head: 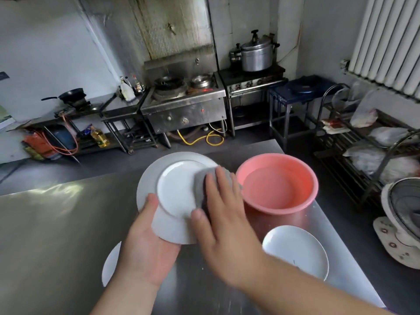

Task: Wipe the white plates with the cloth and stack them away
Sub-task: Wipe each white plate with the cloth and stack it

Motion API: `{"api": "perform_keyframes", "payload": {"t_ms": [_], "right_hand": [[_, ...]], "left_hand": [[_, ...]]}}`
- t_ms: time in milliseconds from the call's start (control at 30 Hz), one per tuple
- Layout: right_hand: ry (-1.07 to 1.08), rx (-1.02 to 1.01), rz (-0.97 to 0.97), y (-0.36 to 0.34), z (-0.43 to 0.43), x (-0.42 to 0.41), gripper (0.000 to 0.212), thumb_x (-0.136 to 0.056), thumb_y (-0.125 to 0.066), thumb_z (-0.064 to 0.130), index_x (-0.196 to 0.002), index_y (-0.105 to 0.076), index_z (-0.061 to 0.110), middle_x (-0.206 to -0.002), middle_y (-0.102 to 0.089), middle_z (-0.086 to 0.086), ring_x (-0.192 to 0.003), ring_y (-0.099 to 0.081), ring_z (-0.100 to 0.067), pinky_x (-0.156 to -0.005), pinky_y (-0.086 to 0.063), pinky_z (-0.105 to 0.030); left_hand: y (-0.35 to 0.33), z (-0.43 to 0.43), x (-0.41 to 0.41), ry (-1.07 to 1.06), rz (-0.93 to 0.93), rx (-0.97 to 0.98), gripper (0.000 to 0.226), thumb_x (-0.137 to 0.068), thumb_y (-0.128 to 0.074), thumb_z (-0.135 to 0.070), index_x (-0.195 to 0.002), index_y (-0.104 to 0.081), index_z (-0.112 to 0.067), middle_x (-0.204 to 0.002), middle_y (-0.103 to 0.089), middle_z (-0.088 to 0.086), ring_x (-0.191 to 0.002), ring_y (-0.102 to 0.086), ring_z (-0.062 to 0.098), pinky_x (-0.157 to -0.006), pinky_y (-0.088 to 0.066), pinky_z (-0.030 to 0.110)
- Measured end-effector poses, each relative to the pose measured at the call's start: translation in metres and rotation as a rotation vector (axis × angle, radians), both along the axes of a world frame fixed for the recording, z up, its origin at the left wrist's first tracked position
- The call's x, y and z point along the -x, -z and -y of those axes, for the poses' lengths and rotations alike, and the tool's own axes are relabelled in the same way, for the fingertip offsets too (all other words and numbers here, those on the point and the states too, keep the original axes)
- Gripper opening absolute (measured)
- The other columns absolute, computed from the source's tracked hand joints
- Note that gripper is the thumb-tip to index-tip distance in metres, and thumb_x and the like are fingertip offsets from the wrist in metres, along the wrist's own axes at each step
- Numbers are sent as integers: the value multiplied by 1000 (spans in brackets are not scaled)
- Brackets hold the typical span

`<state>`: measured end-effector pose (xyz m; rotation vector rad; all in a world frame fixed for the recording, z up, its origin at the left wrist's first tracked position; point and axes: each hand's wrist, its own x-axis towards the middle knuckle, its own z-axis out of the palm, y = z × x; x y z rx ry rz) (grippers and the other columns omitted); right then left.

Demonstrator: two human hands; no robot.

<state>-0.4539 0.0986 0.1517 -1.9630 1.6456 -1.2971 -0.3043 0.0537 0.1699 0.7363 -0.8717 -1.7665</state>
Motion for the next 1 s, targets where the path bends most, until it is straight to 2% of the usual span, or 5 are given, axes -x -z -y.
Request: {"api": "perform_keyframes", "payload": {"t_ms": [100, 267, 533, 833, 1000], "right_hand": [[-9, -74, -51, 10, -15, -15, 83, -101, -13, 73, -162, 11, 23, -172, 23, -1, -156, 29, -28, -127, 10, -49], [-36, -14, 11, -26, 31, 30, 71, -110, -45, 38, -165, -16, 4, -175, -4, -8, -162, 4, -17, -130, -5, -42], [131, 143, 227, -3, 4, -8, 62, -109, -36, 34, -165, -16, 15, -173, 0, 5, -161, 5, -20, -130, -7, -52], [63, 125, -17, -49, 35, 30, 45, -110, -48, 21, -153, -48, 7, -156, -45, 4, -146, -33, -10, -116, -11, -4], [193, 27, -201, 5, -1, -51, 73, -110, -18, 53, -164, -18, 4, -174, -5, -13, -160, 9, -40, -127, -5, -61]], "left_hand": [[3, -3, 3, 14, -63, -46, 57, -104, -46, -50, -139, -67, -11, -149, -59, 18, -135, -60, 34, -95, -59, 42], [-11, 1, 12, -16, -168, 73, 53, -113, -30, -41, -148, -58, -12, -155, -53, 17, -143, -52, 33, -104, -54, 44], [-13, -12, 25, 109, -114, 42, 54, -110, -34, -39, -150, -55, -10, -158, -49, 17, -146, -48, 32, -115, -46, 43], [-24, 25, -9, 125, -58, 56, 54, -110, -36, -43, -143, -62, -9, -151, -57, 19, -141, -53, 35, -112, -49, 50], [-15, 31, -8, 145, -99, -148, 61, -105, -40, -52, -125, -75, -7, -139, -66, 21, -125, -67, 33, -91, -62, 41]]}}
